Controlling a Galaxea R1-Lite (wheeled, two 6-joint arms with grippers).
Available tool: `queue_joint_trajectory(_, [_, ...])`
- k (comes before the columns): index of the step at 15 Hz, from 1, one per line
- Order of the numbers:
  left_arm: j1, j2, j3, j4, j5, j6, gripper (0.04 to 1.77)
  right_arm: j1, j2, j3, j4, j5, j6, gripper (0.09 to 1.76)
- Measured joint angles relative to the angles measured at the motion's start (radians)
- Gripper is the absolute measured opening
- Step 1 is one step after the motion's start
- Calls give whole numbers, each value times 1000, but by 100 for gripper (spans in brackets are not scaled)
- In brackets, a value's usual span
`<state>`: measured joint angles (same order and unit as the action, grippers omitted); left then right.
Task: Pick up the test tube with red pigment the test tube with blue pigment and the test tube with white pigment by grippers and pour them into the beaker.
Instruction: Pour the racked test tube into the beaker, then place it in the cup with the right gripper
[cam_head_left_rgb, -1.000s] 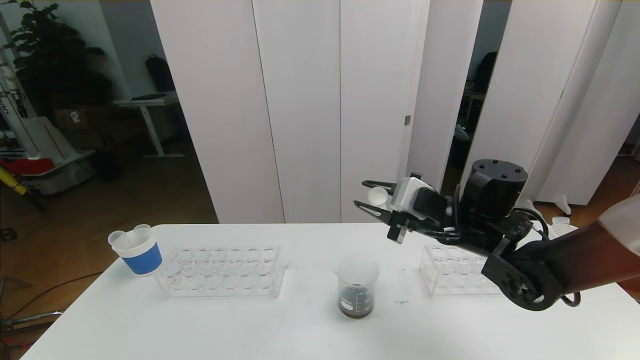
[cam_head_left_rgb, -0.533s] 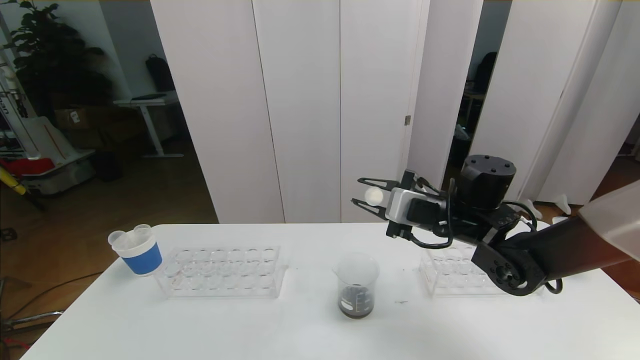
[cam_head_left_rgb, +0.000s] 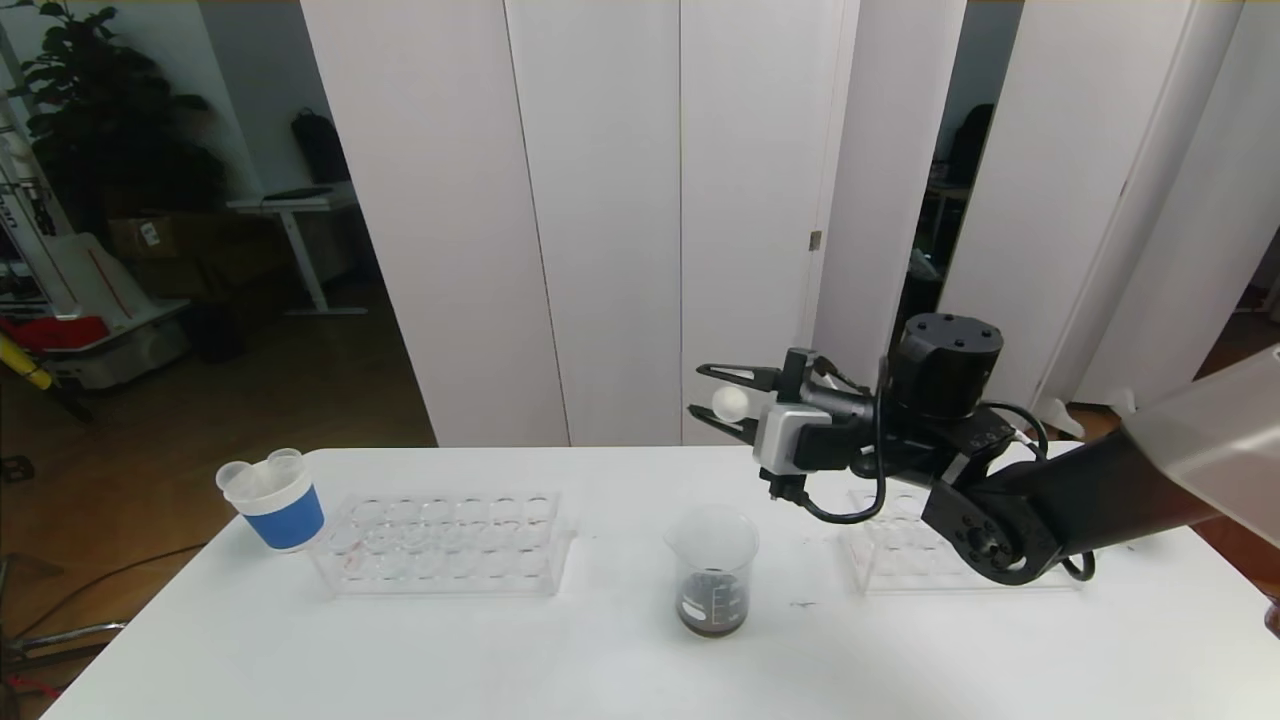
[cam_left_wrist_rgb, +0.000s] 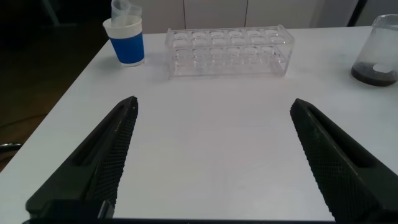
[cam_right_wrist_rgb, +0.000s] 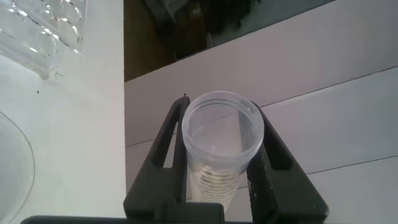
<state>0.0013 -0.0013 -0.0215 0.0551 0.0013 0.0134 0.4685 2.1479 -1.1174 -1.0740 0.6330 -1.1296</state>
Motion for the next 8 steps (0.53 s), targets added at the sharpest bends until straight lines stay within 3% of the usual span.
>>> queue_joint_trajectory(8, [0, 0, 0, 0, 0, 0, 175, 5, 16, -21, 0, 30, -130, 61])
